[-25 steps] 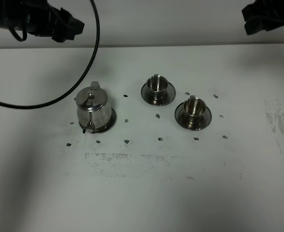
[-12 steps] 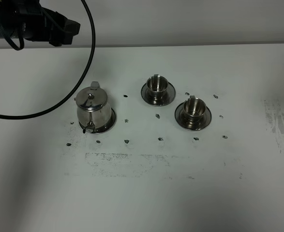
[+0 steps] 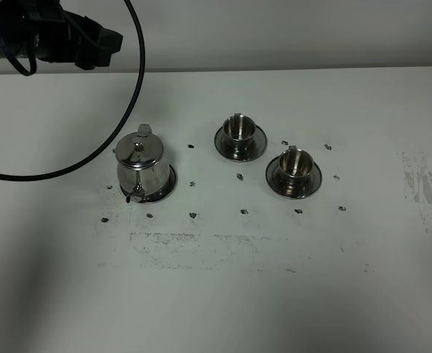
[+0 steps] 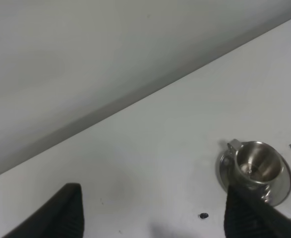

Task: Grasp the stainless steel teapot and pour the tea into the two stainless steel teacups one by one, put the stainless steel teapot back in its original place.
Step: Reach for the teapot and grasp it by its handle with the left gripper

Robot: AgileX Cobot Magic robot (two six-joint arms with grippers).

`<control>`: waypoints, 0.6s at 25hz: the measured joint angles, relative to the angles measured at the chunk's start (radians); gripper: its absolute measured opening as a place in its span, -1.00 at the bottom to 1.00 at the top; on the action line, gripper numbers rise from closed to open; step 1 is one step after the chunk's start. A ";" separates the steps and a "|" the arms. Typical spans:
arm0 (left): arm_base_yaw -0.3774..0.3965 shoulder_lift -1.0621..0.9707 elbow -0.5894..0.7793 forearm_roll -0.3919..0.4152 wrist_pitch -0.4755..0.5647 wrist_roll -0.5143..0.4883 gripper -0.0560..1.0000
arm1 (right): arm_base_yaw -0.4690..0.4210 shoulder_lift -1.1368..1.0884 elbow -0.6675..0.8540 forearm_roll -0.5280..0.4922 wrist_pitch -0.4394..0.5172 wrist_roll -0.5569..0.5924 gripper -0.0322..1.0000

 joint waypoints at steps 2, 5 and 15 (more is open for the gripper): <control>0.000 0.000 0.000 0.000 0.001 0.000 0.22 | 0.000 -0.072 0.039 -0.020 0.017 0.007 -0.20; 0.000 0.000 0.001 0.001 0.014 0.000 0.21 | 0.000 -0.153 0.116 -0.054 0.034 0.036 -0.23; 0.000 0.000 0.001 0.002 0.018 -0.001 0.21 | 0.000 -0.355 0.268 -0.163 0.065 0.137 -0.25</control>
